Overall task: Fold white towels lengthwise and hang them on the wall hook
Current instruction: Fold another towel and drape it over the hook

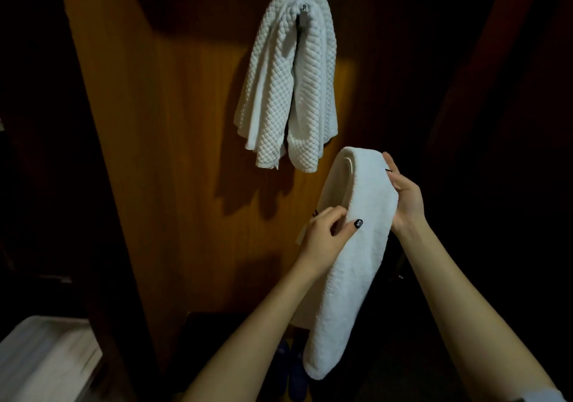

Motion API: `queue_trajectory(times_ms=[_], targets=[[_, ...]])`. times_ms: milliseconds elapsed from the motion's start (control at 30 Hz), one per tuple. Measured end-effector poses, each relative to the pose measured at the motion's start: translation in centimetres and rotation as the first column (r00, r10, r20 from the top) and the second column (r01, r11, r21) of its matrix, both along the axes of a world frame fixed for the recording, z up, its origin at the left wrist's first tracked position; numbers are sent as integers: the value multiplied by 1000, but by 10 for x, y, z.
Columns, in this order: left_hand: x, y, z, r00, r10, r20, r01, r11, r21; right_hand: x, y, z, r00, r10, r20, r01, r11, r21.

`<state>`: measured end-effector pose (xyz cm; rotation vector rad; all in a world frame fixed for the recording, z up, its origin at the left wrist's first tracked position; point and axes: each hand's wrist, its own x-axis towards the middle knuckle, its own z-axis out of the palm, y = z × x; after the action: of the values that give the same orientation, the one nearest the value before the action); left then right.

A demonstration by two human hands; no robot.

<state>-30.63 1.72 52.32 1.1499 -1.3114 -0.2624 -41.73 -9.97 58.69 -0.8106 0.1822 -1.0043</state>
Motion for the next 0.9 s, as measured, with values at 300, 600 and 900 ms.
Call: queue_trajectory(times_ms=[300, 600, 900], targets=[[8, 19, -13, 983, -133, -130, 148, 983, 112, 10, 6, 6, 985, -153, -74, 147, 986, -83], [22, 32, -25, 972, -121, -199, 162, 965, 205, 7, 10, 20, 960, -248, -131, 223, 958, -180], [30, 43, -3, 958, -62, -280, 131, 963, 234, -18, 1, 25, 993, -120, 21, 121, 991, -62]])
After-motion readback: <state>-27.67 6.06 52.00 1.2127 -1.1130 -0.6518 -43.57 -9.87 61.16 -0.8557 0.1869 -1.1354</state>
